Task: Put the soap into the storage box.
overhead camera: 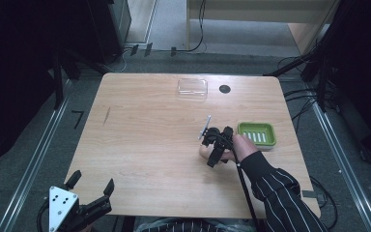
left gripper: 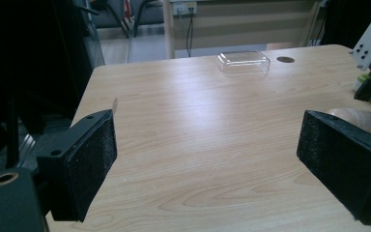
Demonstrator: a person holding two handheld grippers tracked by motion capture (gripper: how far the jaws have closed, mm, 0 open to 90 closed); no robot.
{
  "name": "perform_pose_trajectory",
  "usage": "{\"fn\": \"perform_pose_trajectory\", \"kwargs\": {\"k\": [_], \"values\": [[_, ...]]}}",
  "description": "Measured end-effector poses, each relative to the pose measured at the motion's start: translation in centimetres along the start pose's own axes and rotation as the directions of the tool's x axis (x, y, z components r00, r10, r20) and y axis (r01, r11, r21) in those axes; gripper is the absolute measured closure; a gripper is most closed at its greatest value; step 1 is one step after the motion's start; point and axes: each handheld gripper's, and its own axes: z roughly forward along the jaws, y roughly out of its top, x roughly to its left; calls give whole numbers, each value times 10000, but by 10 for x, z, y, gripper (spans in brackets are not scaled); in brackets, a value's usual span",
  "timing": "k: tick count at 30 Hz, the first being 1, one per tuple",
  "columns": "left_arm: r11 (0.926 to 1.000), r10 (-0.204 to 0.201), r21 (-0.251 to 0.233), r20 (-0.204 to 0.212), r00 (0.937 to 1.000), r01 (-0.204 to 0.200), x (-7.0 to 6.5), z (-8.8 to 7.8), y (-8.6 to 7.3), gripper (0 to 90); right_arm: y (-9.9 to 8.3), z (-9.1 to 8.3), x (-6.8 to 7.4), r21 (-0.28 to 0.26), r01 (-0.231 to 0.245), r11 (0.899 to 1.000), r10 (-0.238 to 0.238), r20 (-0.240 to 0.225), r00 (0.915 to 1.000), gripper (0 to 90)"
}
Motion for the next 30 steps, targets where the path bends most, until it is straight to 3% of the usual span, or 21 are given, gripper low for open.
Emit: {"fn": "perform_pose_trajectory", "kwargs": {"k": [7,13,15,24,30], "values": [[10000,0,52,-37,10000,0,1,-1,0,72,6,5,-5,114,-44,9999,44,-16,10000,13],[10000,-61,38,-115,9999,61,1,-3,-1,72,14,13,-8,285,71,9996,-70,-40,10000,81],[10000,-38,26,-166,9999,39,2,-5,-1,72,17,15,-8,362,130,9993,-129,-42,9999,145],[9999,-98,20,-248,9996,98,3,-7,-2,72,22,18,-7,720,156,9973,-158,16,9999,193],[9999,-95,31,-262,9996,96,3,-8,-2,72,22,17,-6,689,176,9975,-172,-59,9998,239]]}}
